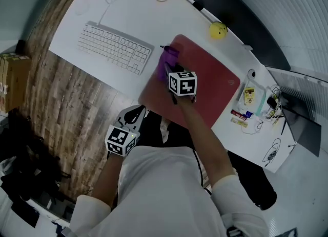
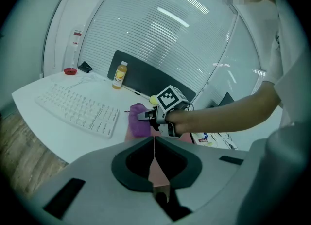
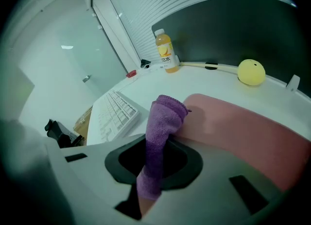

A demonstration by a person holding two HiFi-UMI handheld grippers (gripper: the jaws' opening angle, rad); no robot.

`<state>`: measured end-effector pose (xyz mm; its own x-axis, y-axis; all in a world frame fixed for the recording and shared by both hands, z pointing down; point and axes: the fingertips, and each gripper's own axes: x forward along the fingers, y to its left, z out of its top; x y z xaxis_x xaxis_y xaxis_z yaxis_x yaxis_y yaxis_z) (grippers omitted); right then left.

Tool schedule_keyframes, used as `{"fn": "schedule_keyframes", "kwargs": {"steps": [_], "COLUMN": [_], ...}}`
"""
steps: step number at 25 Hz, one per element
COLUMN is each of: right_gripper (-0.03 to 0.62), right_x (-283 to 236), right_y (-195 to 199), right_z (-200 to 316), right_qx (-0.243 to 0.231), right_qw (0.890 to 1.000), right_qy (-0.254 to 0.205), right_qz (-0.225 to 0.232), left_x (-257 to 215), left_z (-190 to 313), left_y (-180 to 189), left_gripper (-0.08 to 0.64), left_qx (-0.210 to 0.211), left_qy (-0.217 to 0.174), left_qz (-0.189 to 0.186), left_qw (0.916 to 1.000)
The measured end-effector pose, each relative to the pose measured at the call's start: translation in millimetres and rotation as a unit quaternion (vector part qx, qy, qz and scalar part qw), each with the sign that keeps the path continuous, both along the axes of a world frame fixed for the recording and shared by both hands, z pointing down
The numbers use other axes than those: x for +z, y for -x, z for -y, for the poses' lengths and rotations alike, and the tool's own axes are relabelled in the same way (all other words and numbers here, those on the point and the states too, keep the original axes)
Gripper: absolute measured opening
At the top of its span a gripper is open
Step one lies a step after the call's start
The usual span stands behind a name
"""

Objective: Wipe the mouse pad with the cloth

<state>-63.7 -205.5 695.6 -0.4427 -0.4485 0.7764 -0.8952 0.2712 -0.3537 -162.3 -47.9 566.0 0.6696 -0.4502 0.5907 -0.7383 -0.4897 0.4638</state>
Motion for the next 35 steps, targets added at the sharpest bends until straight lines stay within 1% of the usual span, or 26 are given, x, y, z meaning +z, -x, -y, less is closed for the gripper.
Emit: {"fn": "schedule_keyframes", "kwargs": {"steps": [5,12,23,35], "right_gripper": [0.075,0.075,0.075,0.075], "right_x": [3,5,11,15], "right_y": [-22,-58,-133,-221], "right_z": [-8,-28,-73,-133], "right_qx": [-0.001,0.012,0.048,0.085], "right_qw": [0.999,0.998,0.995,0.987], "right_qy": [-0.011,-0.010,0.013,0.036], "right_qz": [-0.033,-0.056,-0.091,-0.127], "left_x": [1,2,-3,-8], "left_z": [0,-8,-25,-49], "left_y": [-14,-38,-89,-144], "left_gripper": [0.020,0.020,0.020,0.020], "left_qx": [0.015,0.040,0.081,0.119], "left_qy": [0.000,0.000,-0.004,-0.007], "left_qz": [-0.001,-0.001,-0.006,-0.011], "left_qw": [0.9999,0.9992,0.9967,0.9928]}}
